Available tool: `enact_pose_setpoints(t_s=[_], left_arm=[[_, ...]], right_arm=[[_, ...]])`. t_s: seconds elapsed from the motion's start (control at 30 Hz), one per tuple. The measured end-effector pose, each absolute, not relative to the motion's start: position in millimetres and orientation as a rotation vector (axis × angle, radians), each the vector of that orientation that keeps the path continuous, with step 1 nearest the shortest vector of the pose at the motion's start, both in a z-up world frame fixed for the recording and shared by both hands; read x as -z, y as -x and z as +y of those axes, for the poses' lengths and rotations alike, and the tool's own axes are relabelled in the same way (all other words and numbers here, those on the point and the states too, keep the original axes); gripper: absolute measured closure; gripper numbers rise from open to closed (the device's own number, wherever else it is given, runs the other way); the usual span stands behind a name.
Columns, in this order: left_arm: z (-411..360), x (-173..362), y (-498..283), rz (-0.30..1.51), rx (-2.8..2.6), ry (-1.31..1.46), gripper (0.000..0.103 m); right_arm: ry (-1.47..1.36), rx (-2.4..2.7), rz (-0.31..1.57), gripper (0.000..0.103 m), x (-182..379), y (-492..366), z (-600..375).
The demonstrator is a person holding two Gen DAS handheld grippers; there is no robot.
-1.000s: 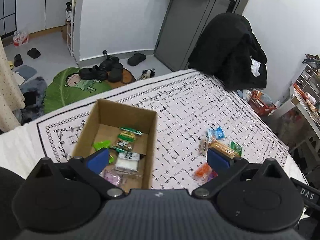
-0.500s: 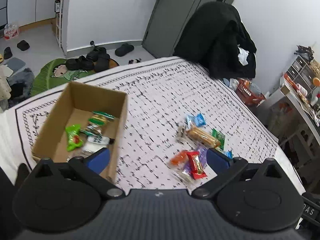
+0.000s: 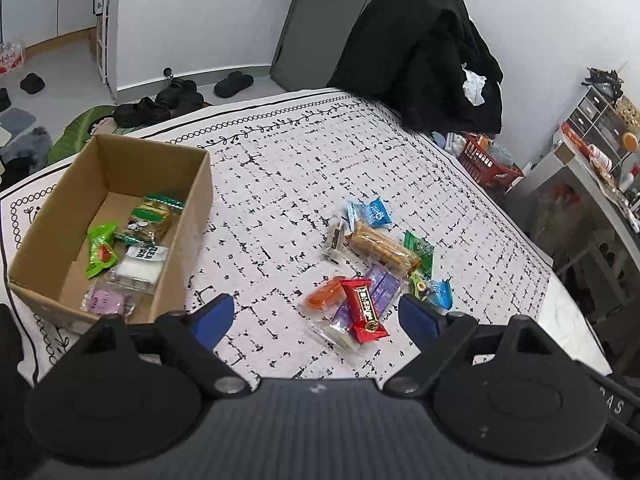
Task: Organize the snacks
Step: 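Move both tools back toward the remaining snack pile, then grasp the red wafer bar with the left tool while the right tool grasps the blue candy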
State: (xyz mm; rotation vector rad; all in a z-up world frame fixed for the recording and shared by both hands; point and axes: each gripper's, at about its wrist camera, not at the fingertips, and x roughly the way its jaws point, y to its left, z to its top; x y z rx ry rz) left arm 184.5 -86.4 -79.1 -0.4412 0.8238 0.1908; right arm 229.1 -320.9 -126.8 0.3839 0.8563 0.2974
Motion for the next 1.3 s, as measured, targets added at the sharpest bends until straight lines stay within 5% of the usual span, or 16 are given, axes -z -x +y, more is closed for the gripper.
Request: enact_pose_setpoints(t_s=[0.43, 0.97, 1.13, 1.3], left_arm=[[-105.5, 110.0, -216.1, 0.855, -0.216, 0.469, 0.031], [-125.2, 156.7, -264.6, 0.902, -0.218, 0.525, 0.044], [-131.9, 175.6, -280.2, 0.955, -0.225, 0.531, 0.056], [-129.9, 184.2, -284.1, 0.962, -0.257, 0.526, 0.084]], right_arm=[[-0.414, -0.263, 0.880, 0.016, 155.5, -260.1, -326.5], [-0.515, -0.275, 0.972, 0.033, 206.9, -311.9, -322.2], [-0.569, -0.268, 0.982, 0.033, 222.1, -325.8, -324.9], [-0.625, -0.272, 0.976, 0.032, 232.6, -339.1, -329.6]])
